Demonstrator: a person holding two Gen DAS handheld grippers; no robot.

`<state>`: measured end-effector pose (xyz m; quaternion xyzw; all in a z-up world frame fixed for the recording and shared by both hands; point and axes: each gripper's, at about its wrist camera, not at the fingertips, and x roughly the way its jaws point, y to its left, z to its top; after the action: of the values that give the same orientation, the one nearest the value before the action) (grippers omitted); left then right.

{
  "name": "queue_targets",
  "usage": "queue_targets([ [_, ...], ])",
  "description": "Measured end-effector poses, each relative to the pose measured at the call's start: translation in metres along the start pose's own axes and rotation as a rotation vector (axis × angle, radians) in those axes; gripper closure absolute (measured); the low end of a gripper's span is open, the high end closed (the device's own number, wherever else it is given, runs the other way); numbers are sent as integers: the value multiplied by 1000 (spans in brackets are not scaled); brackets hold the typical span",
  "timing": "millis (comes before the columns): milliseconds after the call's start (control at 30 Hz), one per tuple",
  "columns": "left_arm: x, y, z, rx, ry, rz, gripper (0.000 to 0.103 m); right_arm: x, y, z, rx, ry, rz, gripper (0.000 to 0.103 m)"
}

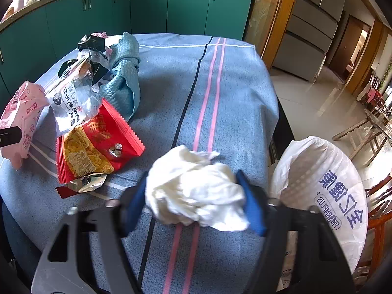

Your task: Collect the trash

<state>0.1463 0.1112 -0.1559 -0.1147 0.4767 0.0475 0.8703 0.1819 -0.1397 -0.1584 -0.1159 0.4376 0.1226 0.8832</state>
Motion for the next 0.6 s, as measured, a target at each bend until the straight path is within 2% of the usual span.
queue_targets([
  [33,0,-1,0,6,0,-6,27,-1,-1,0,2,-2,4,47],
  [100,1,-3,-1,15,-7,-5,29,-3,-2,0,16,-7,24,52],
  [133,1,-3,-1,17,-12,-7,33,-4,-3,0,23,-10,31,54],
  [233,-3,0,0,8,-29,-34,48,-12,-3,0,27,-28,46,55],
  [333,-17,0,1,6,-75,-44,51,-24,-7,1,33,-56,51,55],
  [467,-47,-9,5,36,-162,-58,51,-56,-27,3,65,-135,40,55],
  [600,-64,-37,5,117,-199,-125,51,-91,-73,-3,142,-208,-59,55],
])
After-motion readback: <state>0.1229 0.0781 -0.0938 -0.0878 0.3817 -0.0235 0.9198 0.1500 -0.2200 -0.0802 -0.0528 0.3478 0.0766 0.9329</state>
